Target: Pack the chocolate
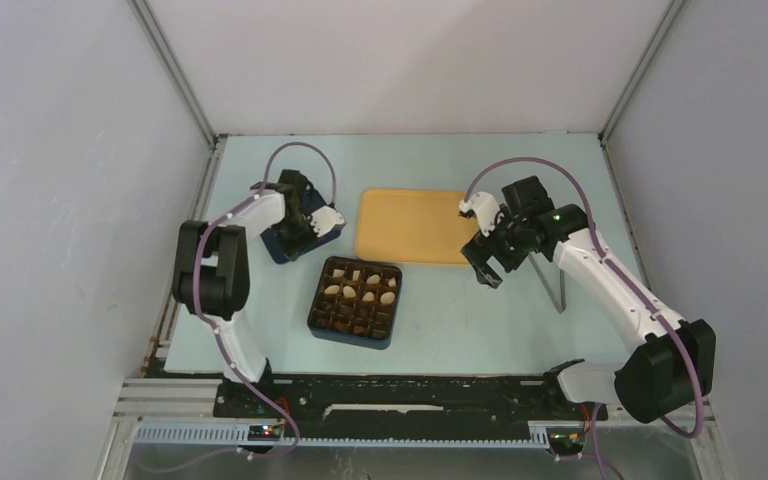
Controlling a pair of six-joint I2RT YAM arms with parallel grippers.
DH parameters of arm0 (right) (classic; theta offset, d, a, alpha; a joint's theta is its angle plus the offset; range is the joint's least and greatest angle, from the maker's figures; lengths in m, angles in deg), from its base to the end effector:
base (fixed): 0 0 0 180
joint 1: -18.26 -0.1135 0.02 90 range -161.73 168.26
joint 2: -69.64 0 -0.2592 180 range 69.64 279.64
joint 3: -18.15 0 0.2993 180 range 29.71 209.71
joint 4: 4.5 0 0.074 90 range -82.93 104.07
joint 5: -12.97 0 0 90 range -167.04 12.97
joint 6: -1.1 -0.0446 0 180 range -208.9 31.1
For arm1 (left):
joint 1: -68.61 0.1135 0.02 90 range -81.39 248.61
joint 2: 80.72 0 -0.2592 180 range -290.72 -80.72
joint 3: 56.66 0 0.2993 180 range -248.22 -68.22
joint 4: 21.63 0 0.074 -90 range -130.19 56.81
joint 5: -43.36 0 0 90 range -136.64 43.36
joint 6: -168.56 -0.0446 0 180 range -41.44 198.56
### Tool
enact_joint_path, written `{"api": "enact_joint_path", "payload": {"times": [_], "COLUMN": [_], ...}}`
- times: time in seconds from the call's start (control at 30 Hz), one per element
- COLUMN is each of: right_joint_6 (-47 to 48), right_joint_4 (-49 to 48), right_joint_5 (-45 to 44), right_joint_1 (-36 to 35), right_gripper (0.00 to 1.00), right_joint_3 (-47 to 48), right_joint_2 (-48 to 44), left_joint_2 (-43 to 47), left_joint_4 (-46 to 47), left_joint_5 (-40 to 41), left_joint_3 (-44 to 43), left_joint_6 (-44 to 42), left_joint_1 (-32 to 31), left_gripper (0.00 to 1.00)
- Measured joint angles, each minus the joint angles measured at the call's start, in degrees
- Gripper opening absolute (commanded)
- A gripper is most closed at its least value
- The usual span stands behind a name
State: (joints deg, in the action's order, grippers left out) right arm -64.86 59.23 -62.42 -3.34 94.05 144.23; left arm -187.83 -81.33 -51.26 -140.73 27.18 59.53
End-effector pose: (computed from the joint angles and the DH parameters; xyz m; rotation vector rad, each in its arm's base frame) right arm 0.2791 0.1226 0.2664 -1.0995 2.3991 0.3243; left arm 0.3812 -0.0646 0.1266 1.5141 2.5831 -0.0441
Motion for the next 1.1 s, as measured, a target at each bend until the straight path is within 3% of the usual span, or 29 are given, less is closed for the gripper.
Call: {"api": "enact_joint_path", "payload": {"times": [0.27, 0.43, 0.6, 0.7, 0.73, 0.83, 1.0, 1.1], "right_joint_6": [-0.1, -2.6, -9.3, -12.3, -13.4, -15.8, -18.7, -19.5], "right_joint_4": [-0.1, -1.8, -7.6, -9.7, -10.3, -11.1, -11.6, -11.8], "right_joint_5": [0.1, -4.3, -12.9, -10.1, -7.8, -2.3, 8.8, 17.4], "right_joint_1": [0.1, 2.3, 11.5, 17.1, 21.3, 25.3, 26.3, 26.4], "right_gripper": [1.0, 1.0, 0.99, 1.0, 1.0, 1.0, 0.95, 0.91], "right_joint_3": [0.0, 0.0, 0.0, 0.0, 0.0, 0.0, 0.0, 0.0], "right_joint_2": [0.2, 0.7, 0.6, 0.2, -0.1, -0.1, 1.2, 3.0], "left_joint_2": [13.1, 21.0, 30.3, 38.5, 41.8, 48.8, 50.8, 52.8], "left_joint_4": [-4.7, -7.2, -2.9, 7.0, 14.0, 35.3, 70.6, 83.1], "left_joint_5": [-3.0, -13.9, -29.2, -41.2, -45.2, -53.0, -58.4, -58.4], "left_joint_3": [-3.5, -8.6, -5.9, 3.5, 8.5, 21.3, 35.4, 42.4], "left_joint_6": [5.1, 14.1, 26.8, 38.6, 45.1, 64.2, 94.0, 105.9], "left_joint_1": [0.8, 1.0, 1.1, 1.2, 1.1, 0.5, -1.3, -2.0], "left_gripper": [0.0, 0.0, 0.0, 0.0, 0.0, 0.0, 0.0, 0.0]}}
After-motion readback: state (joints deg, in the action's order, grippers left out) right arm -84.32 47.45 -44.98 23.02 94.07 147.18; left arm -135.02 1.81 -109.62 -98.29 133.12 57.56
